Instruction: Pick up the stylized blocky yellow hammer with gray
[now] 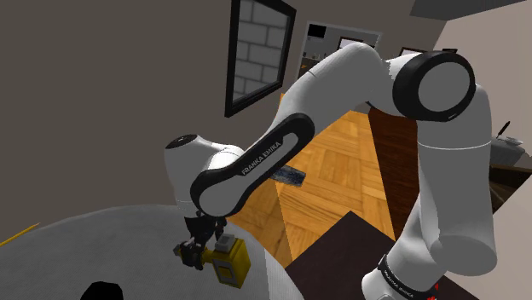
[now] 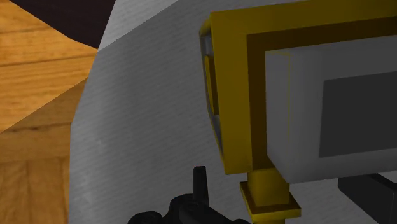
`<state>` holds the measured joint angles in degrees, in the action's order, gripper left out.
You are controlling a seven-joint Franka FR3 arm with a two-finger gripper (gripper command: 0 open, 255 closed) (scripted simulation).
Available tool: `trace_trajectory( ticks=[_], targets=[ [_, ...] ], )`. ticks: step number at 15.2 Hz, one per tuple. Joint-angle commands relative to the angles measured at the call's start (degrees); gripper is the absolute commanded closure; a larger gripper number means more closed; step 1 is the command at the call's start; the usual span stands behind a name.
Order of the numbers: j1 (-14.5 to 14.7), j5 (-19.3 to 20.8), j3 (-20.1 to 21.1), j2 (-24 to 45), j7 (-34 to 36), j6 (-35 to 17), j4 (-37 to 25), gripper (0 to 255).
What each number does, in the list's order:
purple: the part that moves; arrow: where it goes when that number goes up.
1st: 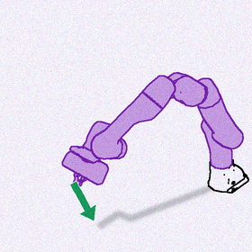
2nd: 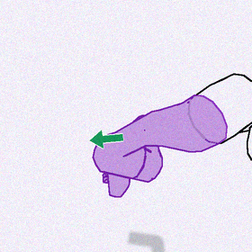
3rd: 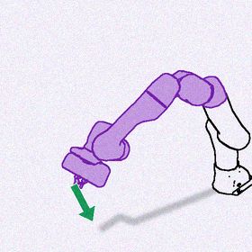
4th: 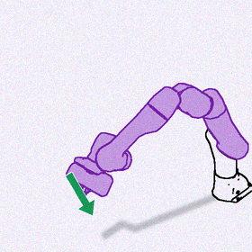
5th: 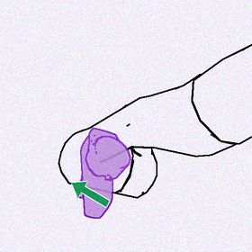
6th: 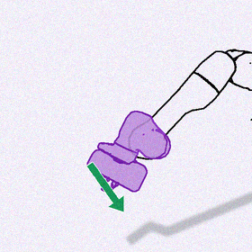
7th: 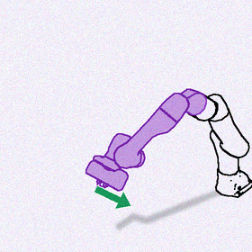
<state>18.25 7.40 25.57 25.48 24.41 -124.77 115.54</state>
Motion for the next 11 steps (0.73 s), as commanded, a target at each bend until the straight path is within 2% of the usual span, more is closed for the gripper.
trace_trajectory(
  ticks=[1, 4, 5, 11],
  targets=[
    [0.31, 0.61, -0.36, 1.27, 0.32, -1.2, 0.01, 0],
    [0.54, 1.05, -0.66, 2.21, 0.54, -2.1, 0.04, 0],
    [0.55, 1.08, -0.68, 2.27, 0.56, -2.18, 0.06, 255],
    [0.55, 1.09, -0.69, 2.29, 0.55, -2.17, 0.03, 255]
  ],
)
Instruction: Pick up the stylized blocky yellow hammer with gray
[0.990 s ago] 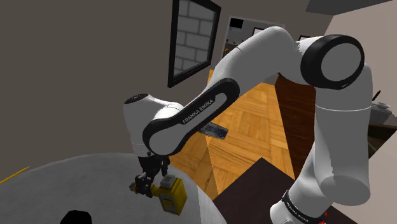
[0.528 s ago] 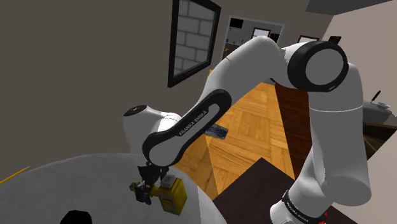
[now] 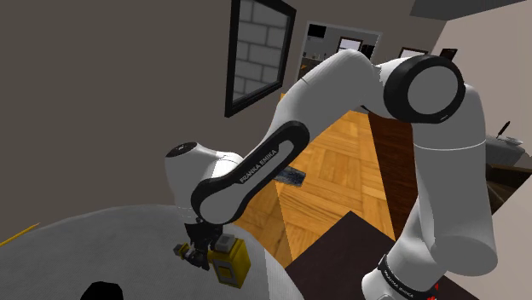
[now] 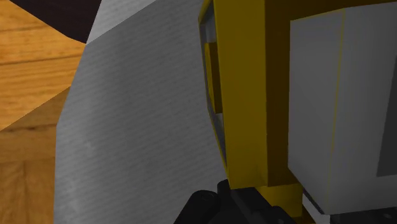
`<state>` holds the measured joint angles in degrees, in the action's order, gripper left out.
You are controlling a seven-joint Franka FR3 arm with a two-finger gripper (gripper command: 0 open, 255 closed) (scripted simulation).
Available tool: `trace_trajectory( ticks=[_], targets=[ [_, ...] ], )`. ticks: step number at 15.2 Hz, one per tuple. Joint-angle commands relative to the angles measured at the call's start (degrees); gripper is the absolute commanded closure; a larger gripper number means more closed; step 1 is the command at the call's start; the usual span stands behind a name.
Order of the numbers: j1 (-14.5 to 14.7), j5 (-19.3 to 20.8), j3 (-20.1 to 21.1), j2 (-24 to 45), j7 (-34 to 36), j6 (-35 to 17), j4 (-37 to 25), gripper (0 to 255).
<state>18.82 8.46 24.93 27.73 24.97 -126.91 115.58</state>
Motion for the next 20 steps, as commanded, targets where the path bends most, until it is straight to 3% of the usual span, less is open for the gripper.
trace_trajectory(
  ticks=[1, 20],
  targets=[
    [-0.01, 0.03, -0.04, 0.05, 0.01, -0.04, 0.0, 255],
    [-1.85, -4.09, 2.29, -8.34, -2.05, 9.16, -1.48, 255]
  ],
)
